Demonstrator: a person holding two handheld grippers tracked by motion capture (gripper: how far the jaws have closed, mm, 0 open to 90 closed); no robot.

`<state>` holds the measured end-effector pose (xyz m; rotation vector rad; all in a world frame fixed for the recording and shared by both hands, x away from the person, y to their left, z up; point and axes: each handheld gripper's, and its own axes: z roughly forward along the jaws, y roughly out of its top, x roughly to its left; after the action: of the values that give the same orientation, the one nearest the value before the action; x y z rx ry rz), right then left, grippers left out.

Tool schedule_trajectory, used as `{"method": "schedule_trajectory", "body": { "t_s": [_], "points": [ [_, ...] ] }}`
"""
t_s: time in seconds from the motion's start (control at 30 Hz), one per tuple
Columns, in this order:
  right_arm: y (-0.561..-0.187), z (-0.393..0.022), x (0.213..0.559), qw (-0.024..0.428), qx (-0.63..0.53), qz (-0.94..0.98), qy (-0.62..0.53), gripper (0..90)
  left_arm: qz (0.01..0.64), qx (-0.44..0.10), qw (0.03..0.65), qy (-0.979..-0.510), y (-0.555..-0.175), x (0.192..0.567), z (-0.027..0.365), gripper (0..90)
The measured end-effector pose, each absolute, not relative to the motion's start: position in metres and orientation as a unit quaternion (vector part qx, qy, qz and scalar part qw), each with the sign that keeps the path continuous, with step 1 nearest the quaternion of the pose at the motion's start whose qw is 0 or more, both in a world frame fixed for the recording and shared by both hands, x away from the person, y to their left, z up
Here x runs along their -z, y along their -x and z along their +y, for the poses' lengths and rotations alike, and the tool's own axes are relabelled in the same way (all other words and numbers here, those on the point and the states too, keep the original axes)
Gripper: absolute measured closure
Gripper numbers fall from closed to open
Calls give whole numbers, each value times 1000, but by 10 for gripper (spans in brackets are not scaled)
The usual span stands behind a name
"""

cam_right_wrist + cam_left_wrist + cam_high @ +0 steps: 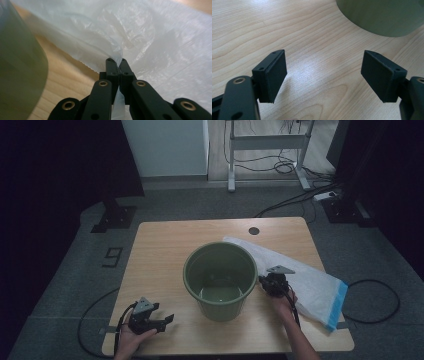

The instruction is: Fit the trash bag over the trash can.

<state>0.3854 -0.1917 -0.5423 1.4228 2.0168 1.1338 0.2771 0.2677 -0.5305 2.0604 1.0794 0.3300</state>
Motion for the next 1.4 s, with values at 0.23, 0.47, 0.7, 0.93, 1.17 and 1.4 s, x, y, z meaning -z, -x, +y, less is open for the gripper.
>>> {"method": "schedule_trajectory", "body": {
  "t_s": [0.23,0.47,0.7,0.93,1.17,1.4],
  "points": [
    [-378,-219,507,207,-496,660,-525,888,424,-128,385,-809,-277,531,267,205],
    [-366,-238,467,209,-560,608,-523,889,424,-128,385,-809,-277,531,267,205],
    [-350,-252,422,230,-609,571,-499,889,426,-130,385,-809,-277,531,268,205],
    [-328,-261,379,268,-643,538,-475,889,427,-131,385,-808,-276,531,269,205],
    [-309,-265,346,286,-673,517,-445,889,427,-131,385,-808,-276,531,269,205],
    [-291,-261,315,295,-696,512,-409,889,429,-132,388,-805,-276,530,272,205]
  ]
}}
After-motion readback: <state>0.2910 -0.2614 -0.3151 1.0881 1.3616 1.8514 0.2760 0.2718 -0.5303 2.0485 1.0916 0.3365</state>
